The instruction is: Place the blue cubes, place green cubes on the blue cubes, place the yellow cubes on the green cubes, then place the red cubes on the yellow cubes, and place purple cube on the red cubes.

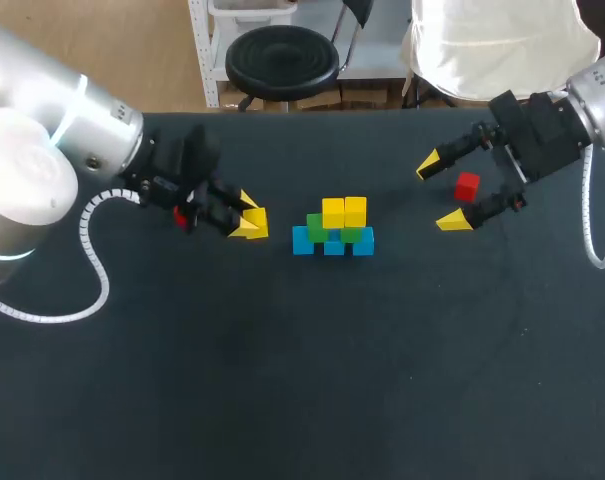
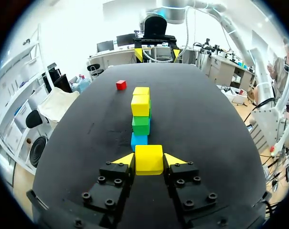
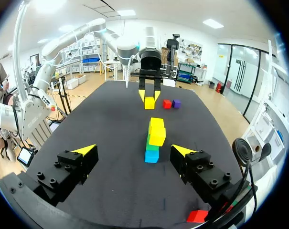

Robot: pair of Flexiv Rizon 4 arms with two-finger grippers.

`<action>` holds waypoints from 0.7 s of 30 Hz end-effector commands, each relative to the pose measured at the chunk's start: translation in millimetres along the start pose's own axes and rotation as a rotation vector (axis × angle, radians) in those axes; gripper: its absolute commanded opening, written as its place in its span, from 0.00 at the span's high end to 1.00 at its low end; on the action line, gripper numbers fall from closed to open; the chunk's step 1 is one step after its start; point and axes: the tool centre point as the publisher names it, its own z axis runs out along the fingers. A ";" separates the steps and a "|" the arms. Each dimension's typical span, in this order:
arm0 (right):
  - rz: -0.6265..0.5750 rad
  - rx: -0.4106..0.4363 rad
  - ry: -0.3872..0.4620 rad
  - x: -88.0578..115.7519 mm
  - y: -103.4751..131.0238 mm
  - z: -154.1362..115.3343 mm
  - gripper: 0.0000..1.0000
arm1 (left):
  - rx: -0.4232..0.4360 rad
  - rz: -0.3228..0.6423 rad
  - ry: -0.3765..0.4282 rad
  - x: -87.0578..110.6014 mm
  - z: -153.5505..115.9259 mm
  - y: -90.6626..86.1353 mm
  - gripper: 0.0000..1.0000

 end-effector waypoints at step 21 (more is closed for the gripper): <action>-0.001 0.002 -0.001 0.3 0.6 0.0 0.00 | 0.108 0.027 0.058 -48.7 11.4 15.8 1.00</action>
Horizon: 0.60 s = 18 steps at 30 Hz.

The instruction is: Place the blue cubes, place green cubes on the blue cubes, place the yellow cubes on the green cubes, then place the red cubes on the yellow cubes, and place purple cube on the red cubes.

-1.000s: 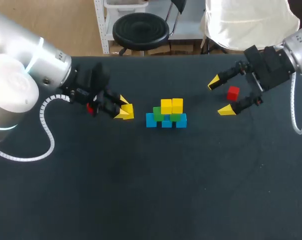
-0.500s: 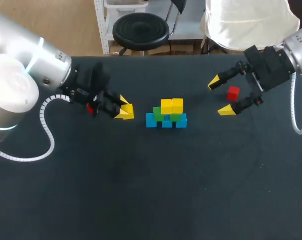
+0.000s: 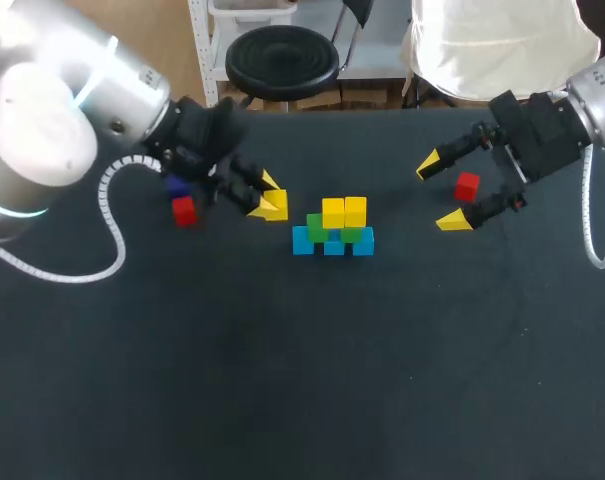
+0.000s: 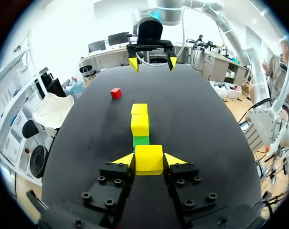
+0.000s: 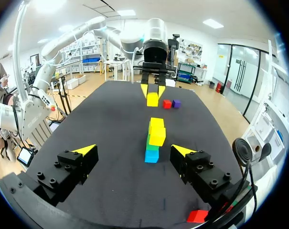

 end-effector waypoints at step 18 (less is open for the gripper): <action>-0.001 0.002 -0.001 0.3 0.7 0.0 0.00 | 0.080 -0.013 0.040 -19.5 25.0 0.7 1.00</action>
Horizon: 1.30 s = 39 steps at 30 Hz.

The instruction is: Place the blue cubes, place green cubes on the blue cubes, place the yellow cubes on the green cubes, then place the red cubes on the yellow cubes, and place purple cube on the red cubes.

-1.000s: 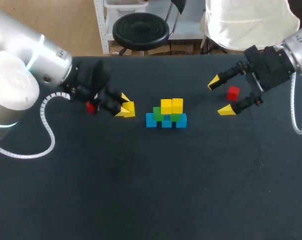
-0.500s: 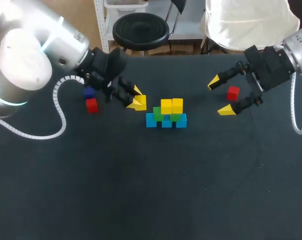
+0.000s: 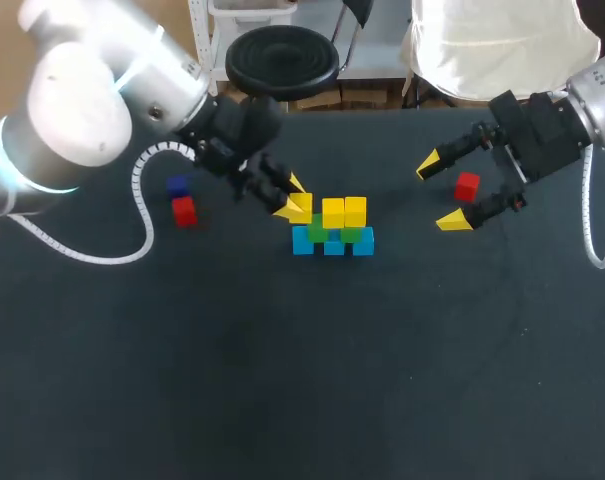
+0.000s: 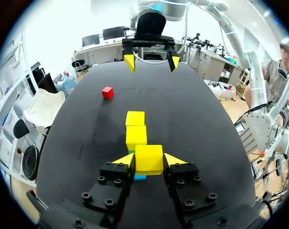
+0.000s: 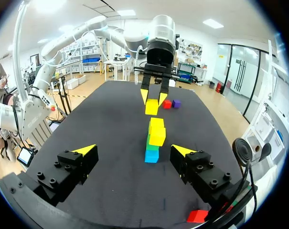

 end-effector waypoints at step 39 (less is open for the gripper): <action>-0.001 0.002 -0.001 0.3 0.7 0.0 0.00 | 0.005 -0.098 0.025 -6.5 8.5 -5.4 1.00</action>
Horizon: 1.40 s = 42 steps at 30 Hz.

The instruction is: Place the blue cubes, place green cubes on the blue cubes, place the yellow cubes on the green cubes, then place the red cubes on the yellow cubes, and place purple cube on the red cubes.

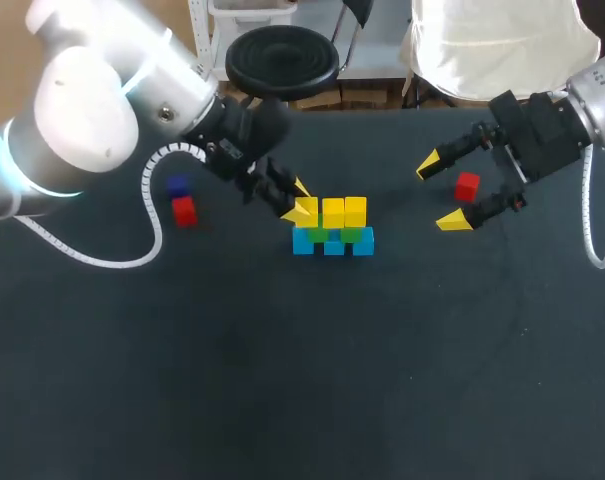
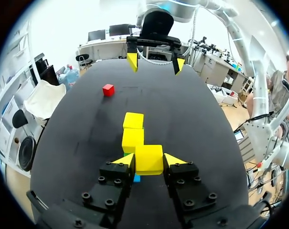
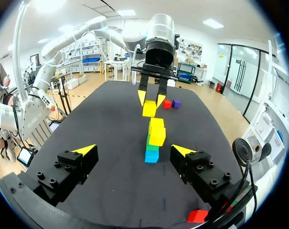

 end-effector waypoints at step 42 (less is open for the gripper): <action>-0.001 0.002 -0.001 0.3 0.7 -0.1 0.00 | 0.014 0.020 -0.047 2.6 10.2 8.4 1.00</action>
